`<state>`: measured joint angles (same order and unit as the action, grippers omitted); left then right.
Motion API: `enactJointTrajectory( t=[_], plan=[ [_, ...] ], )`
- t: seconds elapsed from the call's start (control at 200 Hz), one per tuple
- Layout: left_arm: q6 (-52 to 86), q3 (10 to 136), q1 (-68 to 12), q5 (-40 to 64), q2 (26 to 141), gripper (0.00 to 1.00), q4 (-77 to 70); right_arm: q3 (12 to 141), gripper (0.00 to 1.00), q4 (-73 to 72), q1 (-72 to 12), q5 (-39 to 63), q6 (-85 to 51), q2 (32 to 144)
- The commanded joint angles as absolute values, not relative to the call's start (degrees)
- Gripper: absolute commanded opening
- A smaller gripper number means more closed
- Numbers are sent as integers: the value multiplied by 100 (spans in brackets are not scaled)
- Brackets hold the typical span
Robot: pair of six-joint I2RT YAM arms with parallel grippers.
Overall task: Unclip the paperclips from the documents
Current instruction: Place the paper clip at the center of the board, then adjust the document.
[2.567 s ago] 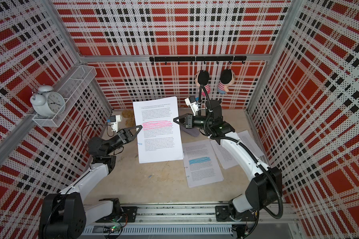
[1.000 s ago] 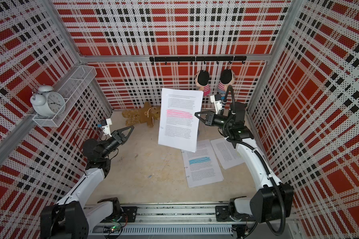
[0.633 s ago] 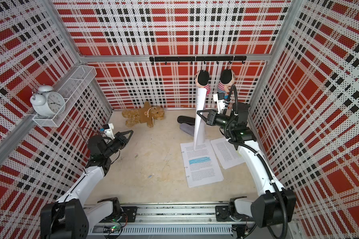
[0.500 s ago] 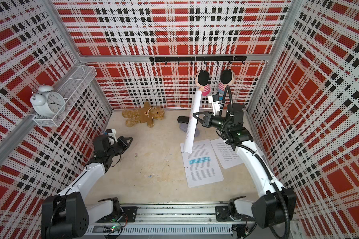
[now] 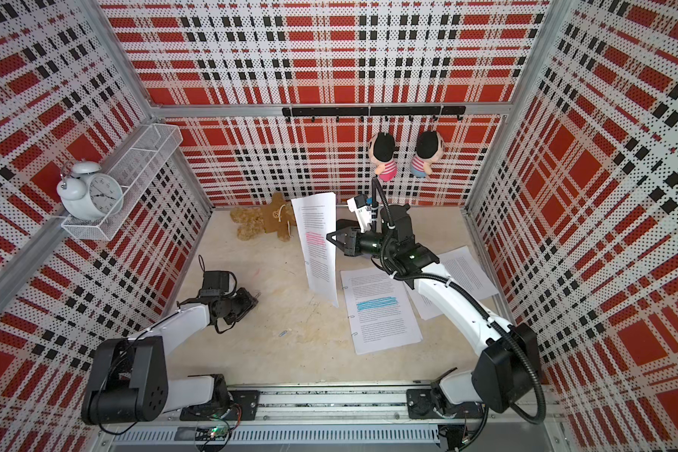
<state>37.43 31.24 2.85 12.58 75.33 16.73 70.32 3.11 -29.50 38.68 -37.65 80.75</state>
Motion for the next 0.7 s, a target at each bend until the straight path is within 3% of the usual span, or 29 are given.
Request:
enactJointTrajectory(
  t=[0.0, 0.13, 0.266, 0.521, 0.696],
  plan=[
    [3751, 3329, 322, 1147, 7393, 56, 1860, 7170, 0, 63, -3020, 3751, -3823, 8138],
    [3752, 3696, 356, 1242, 7109, 71, 1910, 7311, 0, 161, -3049, 3822, -3850, 8206],
    [3803, 4011, 393, 1613, 6677, 72, 1328, 7636, 0, 467, -3152, 3966, -3782, 8345],
    [5661, 3212, 464, 3349, 6198, 90, -3016, 8424, 0, 611, -3482, 4466, -3988, 8806],
    [6403, 3155, 470, 3972, 6554, 95, -4878, 8996, 0, 514, -3714, 4823, -4320, 9143]
  ],
)
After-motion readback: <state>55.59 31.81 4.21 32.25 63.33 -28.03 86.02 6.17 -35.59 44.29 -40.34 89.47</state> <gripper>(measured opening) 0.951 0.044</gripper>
